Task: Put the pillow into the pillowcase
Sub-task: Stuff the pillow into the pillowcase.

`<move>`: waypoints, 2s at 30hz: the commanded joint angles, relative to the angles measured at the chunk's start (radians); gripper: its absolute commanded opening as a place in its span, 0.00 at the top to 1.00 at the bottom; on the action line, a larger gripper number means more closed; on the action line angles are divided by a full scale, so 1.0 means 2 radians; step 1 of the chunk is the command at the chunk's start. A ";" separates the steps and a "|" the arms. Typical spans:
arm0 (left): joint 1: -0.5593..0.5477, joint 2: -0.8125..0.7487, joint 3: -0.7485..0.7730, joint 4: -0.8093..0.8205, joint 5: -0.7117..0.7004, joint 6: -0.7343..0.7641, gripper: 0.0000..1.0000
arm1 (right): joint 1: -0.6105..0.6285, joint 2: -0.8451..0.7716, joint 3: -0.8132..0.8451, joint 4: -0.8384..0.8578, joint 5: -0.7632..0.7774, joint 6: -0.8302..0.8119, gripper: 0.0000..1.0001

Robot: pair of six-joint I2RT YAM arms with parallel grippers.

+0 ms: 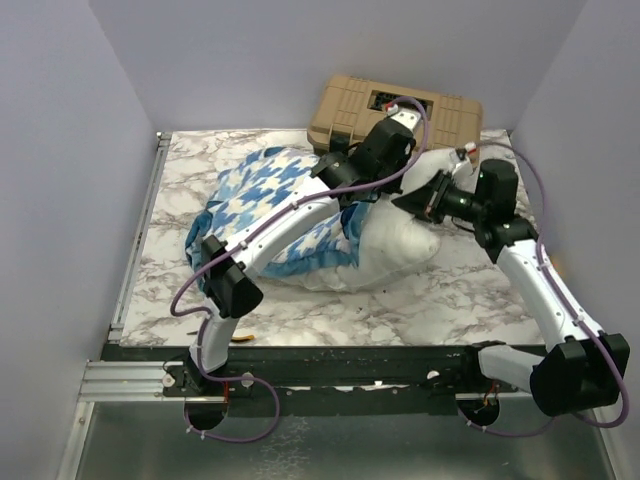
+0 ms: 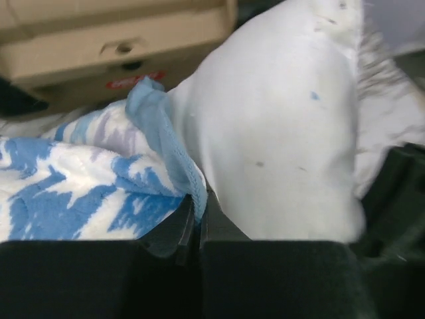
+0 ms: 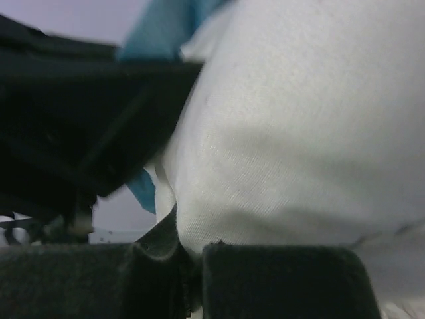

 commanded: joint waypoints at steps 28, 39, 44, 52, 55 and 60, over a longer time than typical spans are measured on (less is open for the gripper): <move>-0.066 -0.257 -0.372 0.606 0.106 -0.316 1.00 | 0.009 0.058 0.432 0.083 -0.070 0.000 1.00; -0.067 -0.194 -0.304 0.604 0.175 -0.350 1.00 | 0.033 0.075 0.461 0.037 -0.060 -0.032 1.00; -0.093 -0.085 -0.169 0.612 0.216 -0.367 1.00 | 0.033 0.081 0.553 -0.087 0.009 -0.104 1.00; -0.114 0.059 0.025 0.661 0.252 -0.420 1.00 | 0.033 0.066 0.629 -0.174 0.118 -0.183 1.00; -0.111 0.017 -0.054 0.682 0.249 -0.410 1.00 | 0.032 0.082 0.630 -0.179 0.079 -0.182 1.00; -0.110 -0.143 -0.330 0.689 0.167 -0.338 1.00 | 0.033 0.131 0.575 -0.143 -0.057 -0.125 1.00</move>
